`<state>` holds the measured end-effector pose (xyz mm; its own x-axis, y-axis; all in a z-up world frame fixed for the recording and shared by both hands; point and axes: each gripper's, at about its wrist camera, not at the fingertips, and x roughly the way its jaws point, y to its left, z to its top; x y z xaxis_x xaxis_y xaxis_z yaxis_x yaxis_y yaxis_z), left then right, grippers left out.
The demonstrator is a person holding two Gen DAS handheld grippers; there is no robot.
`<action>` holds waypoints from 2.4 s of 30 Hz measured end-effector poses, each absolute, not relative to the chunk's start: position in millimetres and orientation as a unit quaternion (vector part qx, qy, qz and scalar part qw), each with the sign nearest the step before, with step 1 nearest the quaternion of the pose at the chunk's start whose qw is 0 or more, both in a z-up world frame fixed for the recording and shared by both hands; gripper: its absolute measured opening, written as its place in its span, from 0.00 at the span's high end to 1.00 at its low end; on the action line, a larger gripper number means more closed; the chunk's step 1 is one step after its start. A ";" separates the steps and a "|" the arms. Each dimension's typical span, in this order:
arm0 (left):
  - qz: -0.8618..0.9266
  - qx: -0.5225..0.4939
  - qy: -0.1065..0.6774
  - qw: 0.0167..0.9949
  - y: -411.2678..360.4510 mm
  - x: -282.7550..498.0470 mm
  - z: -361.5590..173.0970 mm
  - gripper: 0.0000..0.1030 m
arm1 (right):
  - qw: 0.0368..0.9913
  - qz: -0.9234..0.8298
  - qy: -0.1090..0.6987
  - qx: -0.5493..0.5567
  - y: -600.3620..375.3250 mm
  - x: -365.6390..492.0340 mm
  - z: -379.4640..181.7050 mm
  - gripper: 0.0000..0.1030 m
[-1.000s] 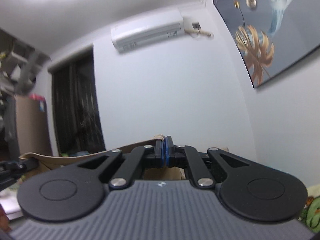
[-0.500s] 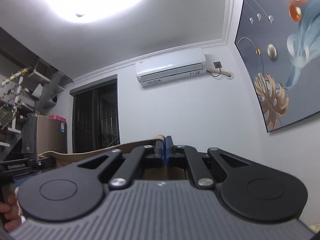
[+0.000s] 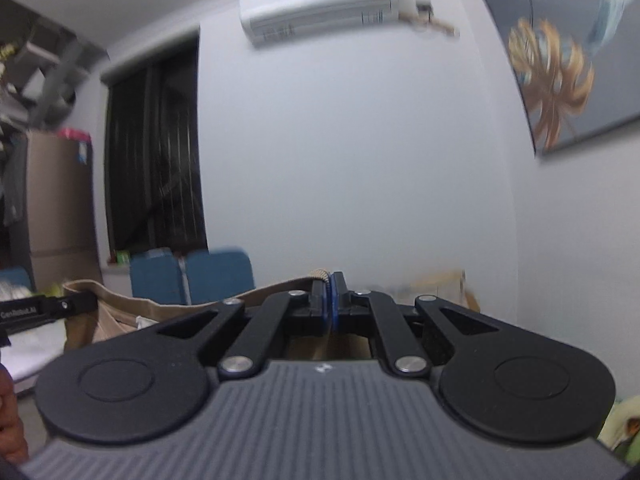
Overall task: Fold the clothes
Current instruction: 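Lift the sweatshirt high with both tools and shake it out, then lay the sweatshirt flat on the bed and open both tools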
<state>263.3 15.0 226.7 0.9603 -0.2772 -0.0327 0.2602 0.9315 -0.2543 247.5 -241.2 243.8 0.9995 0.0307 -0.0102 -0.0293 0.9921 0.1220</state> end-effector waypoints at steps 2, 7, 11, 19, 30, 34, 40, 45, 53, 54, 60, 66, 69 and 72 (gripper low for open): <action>-0.125 -0.118 0.063 0.983 17.2 311.4 177.1 0.94 | 0.998 0.008 0.041 0.049 -240.2 297.7 199.1 0.95; -0.096 -0.064 0.125 0.985 6.6 428.4 71.1 0.94 | 0.989 -0.019 0.143 0.032 -237.4 426.3 86.5 0.95; -0.073 -0.025 0.176 0.981 -5.2 518.9 -2.7 0.94 | 0.979 -0.034 0.200 -0.018 -223.7 501.0 7.2 0.95; -0.069 -0.015 0.262 0.963 -13.9 593.5 -128.1 0.92 | 0.965 -0.014 0.257 -0.043 -226.7 564.9 -105.2 0.93; -0.093 -0.050 0.304 0.947 10.8 542.7 -144.9 0.11 | 0.960 0.014 0.274 0.050 -245.1 518.9 -116.4 0.11; -0.104 -0.066 0.292 0.949 27.1 486.4 -112.9 0.11 | 0.963 0.012 0.254 0.090 -242.0 456.5 -88.8 0.12; -0.110 -0.131 0.276 0.946 55.5 386.4 -71.7 0.11 | 0.967 0.014 0.220 0.129 -233.0 346.1 -37.2 0.11; -0.100 -0.189 0.279 0.936 76.0 321.7 -66.5 0.12 | 0.967 0.005 0.203 0.152 -229.6 265.4 -4.6 0.12; -0.056 -0.286 0.318 0.902 104.5 311.8 -111.3 0.18 | 0.959 0.017 0.222 0.174 -231.9 208.3 -14.7 0.34; -0.049 -0.299 0.322 0.897 108.4 316.7 -119.8 0.21 | 0.957 0.018 0.226 0.179 -233.8 209.4 -19.0 0.39; 0.009 -0.400 0.340 0.851 138.0 363.6 -186.2 0.38 | 0.952 0.019 0.247 0.183 -241.3 226.6 -39.6 0.40; 0.060 -0.460 0.323 0.825 167.7 410.0 -233.9 0.44 | 0.952 0.030 0.255 0.166 -238.5 253.6 -57.0 0.40; 0.068 -0.477 0.330 0.812 179.8 428.9 -252.1 0.49 | 0.947 0.034 0.269 0.171 -237.0 267.9 -65.2 0.40; 0.053 -0.448 0.327 0.830 181.4 441.9 -247.4 0.70 | 0.946 0.037 0.275 0.166 -233.1 274.3 -68.2 0.40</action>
